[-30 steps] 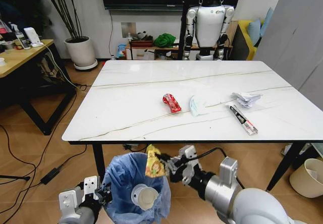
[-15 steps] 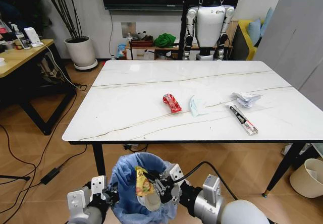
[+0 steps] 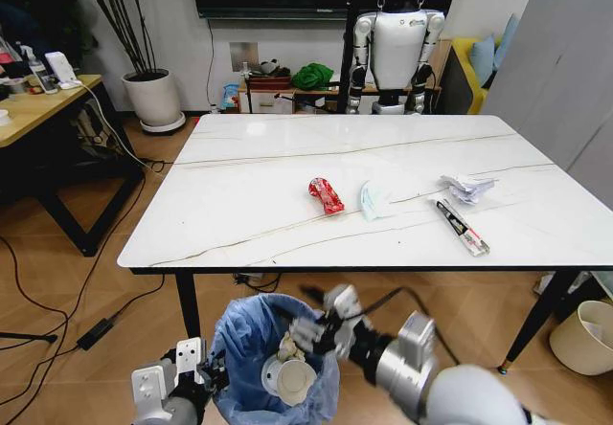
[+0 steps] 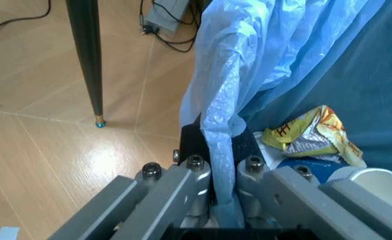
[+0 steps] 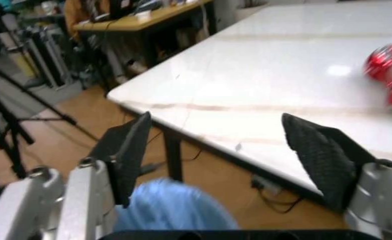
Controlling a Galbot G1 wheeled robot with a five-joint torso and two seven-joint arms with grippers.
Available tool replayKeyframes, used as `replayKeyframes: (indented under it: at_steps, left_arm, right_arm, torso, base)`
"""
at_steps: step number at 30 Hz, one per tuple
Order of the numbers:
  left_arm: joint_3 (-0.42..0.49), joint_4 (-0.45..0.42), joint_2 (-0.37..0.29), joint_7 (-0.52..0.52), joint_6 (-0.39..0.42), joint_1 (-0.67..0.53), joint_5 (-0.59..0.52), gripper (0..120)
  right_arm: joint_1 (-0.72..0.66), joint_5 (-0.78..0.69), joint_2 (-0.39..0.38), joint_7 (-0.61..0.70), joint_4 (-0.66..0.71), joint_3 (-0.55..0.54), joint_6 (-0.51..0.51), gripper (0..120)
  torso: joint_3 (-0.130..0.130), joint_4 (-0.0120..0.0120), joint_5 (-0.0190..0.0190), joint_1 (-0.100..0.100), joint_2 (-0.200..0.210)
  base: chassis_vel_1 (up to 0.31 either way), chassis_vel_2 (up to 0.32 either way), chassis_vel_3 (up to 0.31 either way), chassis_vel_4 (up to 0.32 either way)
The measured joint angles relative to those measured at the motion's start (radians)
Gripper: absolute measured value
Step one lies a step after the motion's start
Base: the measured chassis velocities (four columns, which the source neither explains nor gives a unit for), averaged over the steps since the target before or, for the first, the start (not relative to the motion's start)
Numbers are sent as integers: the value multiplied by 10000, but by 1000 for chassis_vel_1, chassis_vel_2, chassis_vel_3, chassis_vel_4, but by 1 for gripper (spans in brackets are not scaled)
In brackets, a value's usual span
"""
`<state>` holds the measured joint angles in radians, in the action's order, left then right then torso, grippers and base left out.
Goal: Pick up the trash bin and place the trash from the table into it.
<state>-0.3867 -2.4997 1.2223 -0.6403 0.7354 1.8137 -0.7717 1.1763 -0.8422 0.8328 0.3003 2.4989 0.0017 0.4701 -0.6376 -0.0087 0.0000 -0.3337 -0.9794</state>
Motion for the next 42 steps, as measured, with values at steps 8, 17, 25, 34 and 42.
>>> replayKeyframes:
  at_steps: [8,17,25,34,42]
  left_arm:
    - [80,-4,182,153,0,154,258,0]
    - [-71,-5,262,181,0,159,146,0]
    - [-106,-5,302,201,0,61,72,0]
    - [-361,-4,120,198,0,81,-207,0]
    - [-458,-4,73,188,0,-58,-385,0]
  right_arm:
    - [-2184,-1771,186,1685,-1399,299,408,100]
    - [-4794,-3400,840,2948,-3747,-230,735,100]
    - [-5719,-3431,1479,3164,-5516,-1131,687,100]
    - [-5781,-2881,1750,3110,-6095,-1411,658,100]
    - [-5734,-2629,1729,3056,-6207,-1597,594,100]
  torso:
    - [0,-2,0,0,0]
    - [-1,0,0,-1,0]
    - [-2,1,1,-1,0]
    - [0,0,-1,-1,0]
    - [0,0,0,-1,-2]
  base:
    - [0,0,0,0]
    - [0,0,0,0]
    - [0,0,0,0]
    - [0,0,0,0]
    - [0,0,0,0]
